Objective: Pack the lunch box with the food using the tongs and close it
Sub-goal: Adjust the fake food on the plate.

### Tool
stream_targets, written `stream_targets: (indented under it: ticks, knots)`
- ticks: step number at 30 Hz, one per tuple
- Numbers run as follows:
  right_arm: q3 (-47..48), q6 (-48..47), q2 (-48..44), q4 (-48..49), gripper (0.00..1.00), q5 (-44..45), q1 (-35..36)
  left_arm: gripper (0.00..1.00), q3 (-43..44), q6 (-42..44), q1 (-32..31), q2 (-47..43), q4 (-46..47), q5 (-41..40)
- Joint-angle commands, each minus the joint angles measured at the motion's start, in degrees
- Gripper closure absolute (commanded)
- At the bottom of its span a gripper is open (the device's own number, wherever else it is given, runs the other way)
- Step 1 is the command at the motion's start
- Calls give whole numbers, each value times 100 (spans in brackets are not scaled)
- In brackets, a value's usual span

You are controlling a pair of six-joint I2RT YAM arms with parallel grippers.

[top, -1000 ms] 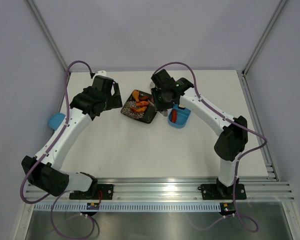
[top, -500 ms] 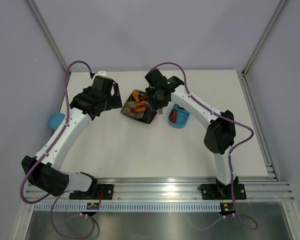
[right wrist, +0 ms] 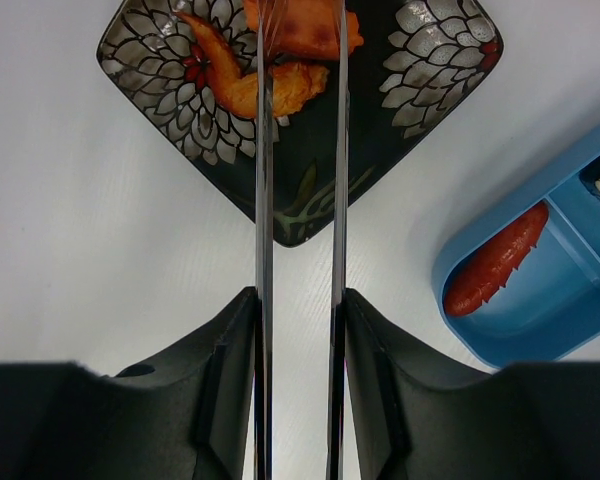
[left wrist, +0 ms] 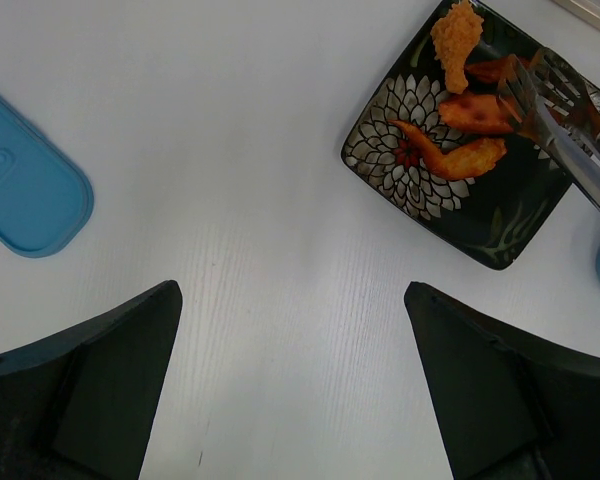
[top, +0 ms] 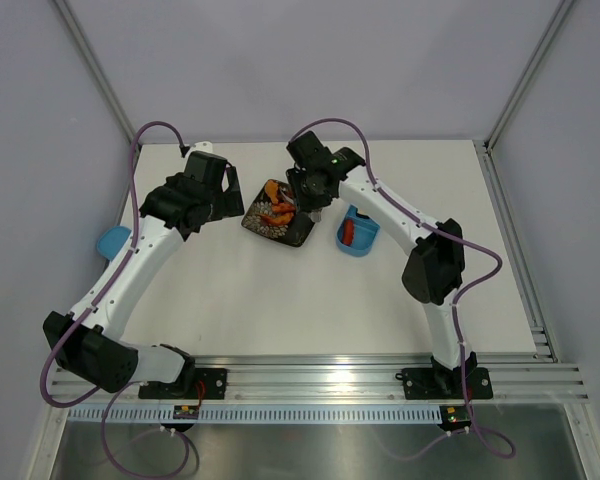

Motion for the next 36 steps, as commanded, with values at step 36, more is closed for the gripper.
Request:
stream_targets:
  ticks: [36]
  knots:
    - [-1227, -41, -961, 137, 56, -812, 5, 1, -5, -100, 15, -174, 203, -12]
